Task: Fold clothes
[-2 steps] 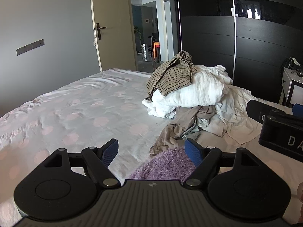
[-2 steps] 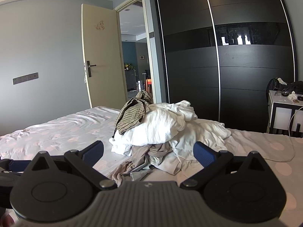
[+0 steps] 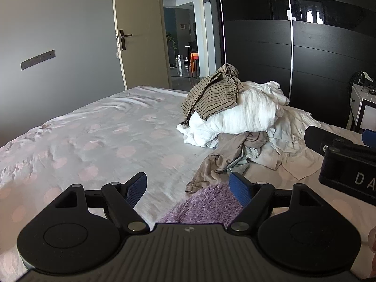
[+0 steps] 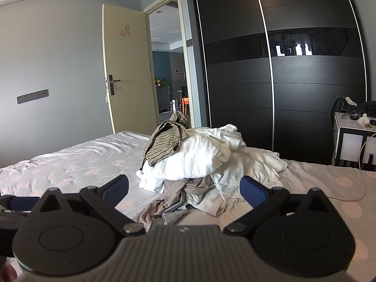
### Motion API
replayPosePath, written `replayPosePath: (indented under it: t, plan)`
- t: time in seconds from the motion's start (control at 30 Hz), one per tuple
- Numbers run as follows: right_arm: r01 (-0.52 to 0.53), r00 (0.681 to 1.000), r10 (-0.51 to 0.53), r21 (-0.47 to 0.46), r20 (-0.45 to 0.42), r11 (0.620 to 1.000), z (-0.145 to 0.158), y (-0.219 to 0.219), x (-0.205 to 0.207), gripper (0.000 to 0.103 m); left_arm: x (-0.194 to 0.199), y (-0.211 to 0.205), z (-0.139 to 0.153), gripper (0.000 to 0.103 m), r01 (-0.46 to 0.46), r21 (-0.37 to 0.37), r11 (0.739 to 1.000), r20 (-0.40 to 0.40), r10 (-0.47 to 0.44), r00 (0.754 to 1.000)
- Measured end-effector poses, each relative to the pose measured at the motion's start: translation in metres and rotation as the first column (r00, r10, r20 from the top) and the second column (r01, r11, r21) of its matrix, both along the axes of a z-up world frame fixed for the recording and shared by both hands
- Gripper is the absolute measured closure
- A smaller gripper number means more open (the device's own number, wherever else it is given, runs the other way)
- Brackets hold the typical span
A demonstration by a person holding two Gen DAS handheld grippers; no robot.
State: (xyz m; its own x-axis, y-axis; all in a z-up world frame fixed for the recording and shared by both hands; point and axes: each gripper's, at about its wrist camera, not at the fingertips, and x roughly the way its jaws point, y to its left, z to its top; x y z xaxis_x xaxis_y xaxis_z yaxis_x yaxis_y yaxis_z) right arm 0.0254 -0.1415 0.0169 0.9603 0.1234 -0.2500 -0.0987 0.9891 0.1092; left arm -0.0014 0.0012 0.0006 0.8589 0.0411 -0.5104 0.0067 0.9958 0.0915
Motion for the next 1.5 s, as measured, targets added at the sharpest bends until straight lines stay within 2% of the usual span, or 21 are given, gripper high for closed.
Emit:
replayPosePath:
  t: [0.27,0.5,1.5]
  plan:
    - [-0.001,1.000,0.001,-0.018,0.003,1.000,0.000,0.007,0.000,0.001,-0.006,0.002,0.000,0.026,0.007,0.011,1.000,0.007,-0.007,1.000]
    - [-0.008,1.000,0.008,0.006,0.000,1.000,0.000,-0.001,-0.005,0.001,-0.002,-0.002,0.001,0.026,0.002,0.021,1.000,-0.003,-0.002,1.000]
    - [-0.034,0.999,0.034,0.003,-0.028,0.999,-0.006,0.001,-0.005,0.001,-0.004,-0.001,-0.003,0.026,0.005,0.003,1.000,-0.028,-0.005,1.000]
